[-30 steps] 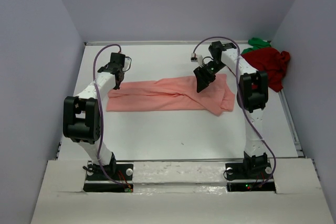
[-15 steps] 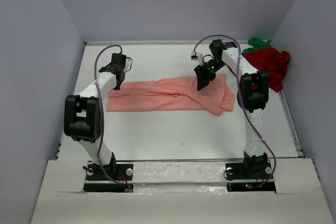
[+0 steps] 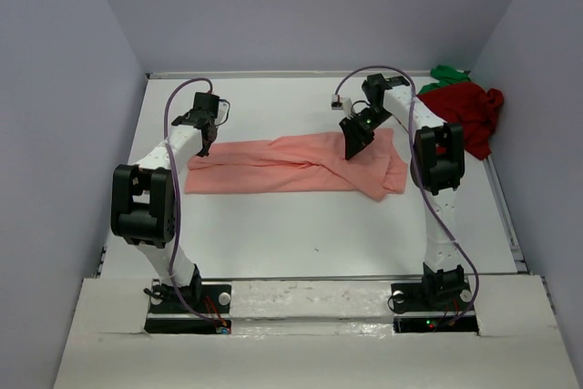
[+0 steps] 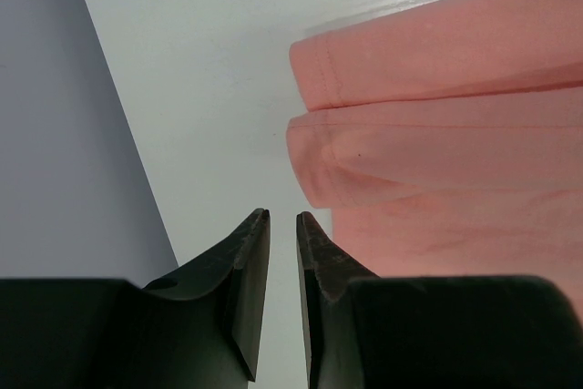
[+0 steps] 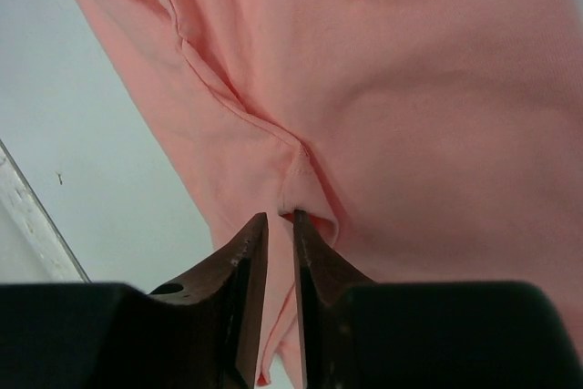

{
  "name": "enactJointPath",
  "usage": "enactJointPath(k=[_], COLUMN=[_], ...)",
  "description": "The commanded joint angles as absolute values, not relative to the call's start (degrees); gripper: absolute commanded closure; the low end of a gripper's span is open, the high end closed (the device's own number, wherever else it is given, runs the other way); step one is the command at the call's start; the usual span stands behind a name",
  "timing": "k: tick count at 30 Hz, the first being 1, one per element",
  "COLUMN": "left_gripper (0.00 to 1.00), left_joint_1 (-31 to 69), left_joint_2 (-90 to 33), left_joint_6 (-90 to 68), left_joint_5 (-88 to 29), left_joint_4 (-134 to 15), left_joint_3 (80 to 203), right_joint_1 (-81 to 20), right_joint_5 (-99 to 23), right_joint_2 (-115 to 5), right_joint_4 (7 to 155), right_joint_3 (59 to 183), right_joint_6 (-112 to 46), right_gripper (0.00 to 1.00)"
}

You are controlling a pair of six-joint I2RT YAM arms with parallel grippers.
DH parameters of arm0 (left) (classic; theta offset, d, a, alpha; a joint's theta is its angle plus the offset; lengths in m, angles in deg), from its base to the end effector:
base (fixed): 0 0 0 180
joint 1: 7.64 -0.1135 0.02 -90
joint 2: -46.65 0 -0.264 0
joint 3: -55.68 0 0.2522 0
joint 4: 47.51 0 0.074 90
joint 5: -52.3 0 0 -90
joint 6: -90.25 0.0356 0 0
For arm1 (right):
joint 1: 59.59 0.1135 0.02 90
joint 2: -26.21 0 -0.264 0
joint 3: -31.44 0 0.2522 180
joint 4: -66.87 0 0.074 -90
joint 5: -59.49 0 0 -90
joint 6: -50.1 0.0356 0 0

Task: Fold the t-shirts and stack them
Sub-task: Fold the tshirt

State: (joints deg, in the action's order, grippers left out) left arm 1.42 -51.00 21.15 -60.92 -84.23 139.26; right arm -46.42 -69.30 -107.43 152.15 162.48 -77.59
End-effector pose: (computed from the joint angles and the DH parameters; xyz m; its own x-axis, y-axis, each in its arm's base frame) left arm 0.3649 -0.0440 0.2312 -0.7510 0.4517 -0.4816 0.1782 0.8410 0.5109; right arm 0.4408 0.1260 0.1914 -0.6476 -0.6410 -0.4120 -0.7533 0.4572 0.4728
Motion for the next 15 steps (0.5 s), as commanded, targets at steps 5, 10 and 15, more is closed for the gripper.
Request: enactJointPath(k=[5, 10, 15], left_gripper=[0.69, 0.69, 0.69], left_joint_1=[1.9, 2.0, 2.2], left_joint_2=[-50.4, -50.6, -50.6], left_joint_6=[21.8, 21.9, 21.9], left_joint_5=[-62.4, -62.6, -62.7], left_joint_4=[-84.4, -84.2, -84.5], left_joint_3=[139.1, 139.1, 139.4], right_joint_1=[-46.1, -46.1, -46.1], right_joint_5=[-69.5, -69.7, -71.5], right_joint_2=[-108.0, -107.8, -106.0], right_joint_4=[151.3, 151.6, 154.1], right_joint_3=[163.6, 164.4, 164.4], right_joint_6=[-77.6, -77.2, -78.0], right_gripper=[0.9, 1.0, 1.0])
